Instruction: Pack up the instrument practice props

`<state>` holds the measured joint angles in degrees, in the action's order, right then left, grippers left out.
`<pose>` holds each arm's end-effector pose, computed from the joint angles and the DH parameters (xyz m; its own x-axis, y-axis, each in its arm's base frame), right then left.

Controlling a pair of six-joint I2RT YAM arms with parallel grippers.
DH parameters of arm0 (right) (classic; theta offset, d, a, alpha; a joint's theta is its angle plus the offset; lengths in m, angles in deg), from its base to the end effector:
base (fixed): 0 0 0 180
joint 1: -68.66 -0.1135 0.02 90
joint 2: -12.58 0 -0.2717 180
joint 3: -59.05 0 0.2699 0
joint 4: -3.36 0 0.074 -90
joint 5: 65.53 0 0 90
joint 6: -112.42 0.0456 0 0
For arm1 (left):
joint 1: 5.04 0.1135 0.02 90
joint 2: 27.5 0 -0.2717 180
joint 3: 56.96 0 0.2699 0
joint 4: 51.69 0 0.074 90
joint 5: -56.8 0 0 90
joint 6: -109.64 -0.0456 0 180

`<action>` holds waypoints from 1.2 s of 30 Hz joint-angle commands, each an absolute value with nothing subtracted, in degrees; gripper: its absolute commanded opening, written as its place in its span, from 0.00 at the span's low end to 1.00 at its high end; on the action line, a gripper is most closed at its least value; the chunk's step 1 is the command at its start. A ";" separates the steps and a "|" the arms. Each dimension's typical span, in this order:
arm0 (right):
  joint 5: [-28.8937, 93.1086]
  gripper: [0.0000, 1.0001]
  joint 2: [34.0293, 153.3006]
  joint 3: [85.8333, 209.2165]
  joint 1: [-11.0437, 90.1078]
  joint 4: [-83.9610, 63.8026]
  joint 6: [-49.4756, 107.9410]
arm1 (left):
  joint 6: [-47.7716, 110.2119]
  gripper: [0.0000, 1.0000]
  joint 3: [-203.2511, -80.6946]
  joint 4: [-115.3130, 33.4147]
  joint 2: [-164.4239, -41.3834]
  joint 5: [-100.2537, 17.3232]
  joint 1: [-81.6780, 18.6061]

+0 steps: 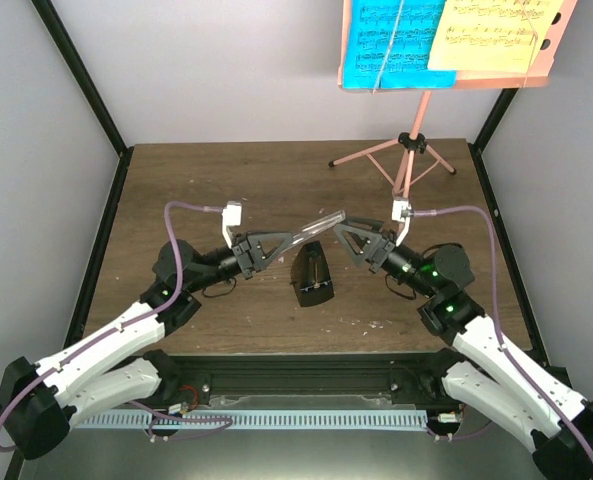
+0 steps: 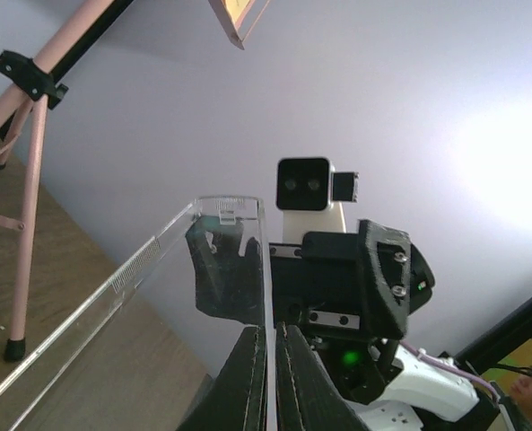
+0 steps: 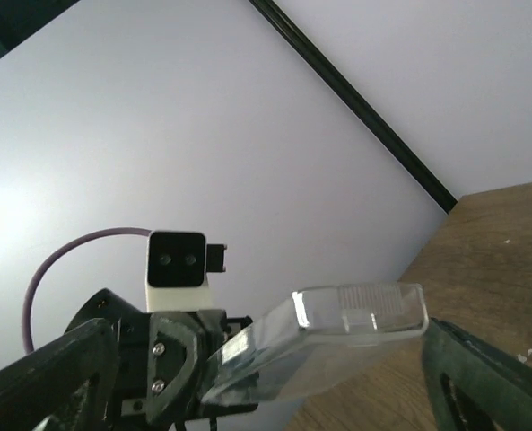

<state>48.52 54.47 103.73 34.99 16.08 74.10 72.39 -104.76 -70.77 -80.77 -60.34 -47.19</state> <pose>0.1551 0.1257 0.3390 -0.5156 0.5174 -0.6830 -0.6912 0.2199 0.6884 0.1622 -0.1748 0.3325 -0.6314 -0.3839 -0.6737 0.6993 0.0936 -0.7087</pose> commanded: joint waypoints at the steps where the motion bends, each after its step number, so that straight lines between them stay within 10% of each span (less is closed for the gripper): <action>1: 46.51 0.90 58.54 107.03 33.76 21.56 75.25 | 74.26 0.00 -105.60 -75.56 -81.07 -58.82 -48.55; 8: 47.15 0.90 62.46 107.32 33.14 25.80 77.42 | 76.26 0.00 -105.15 -78.46 -80.92 -58.59 -48.71; 30: 48.17 0.45 64.60 108.28 31.86 30.22 75.30 | 76.09 0.00 -107.06 -76.75 -82.99 -58.95 -49.75; 33: 47.29 0.44 63.26 108.22 31.82 27.23 72.78 | 75.11 0.18 -107.67 -74.73 -83.27 -59.15 -49.76; 36: 45.55 0.44 60.28 108.10 31.83 19.54 67.22 | 69.51 0.59 -110.09 -64.48 -81.20 -58.50 -48.37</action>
<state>47.97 63.85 106.06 32.39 26.55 74.30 75.30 -106.38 -73.91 -82.89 -58.98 -49.37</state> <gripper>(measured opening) 0.545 0.379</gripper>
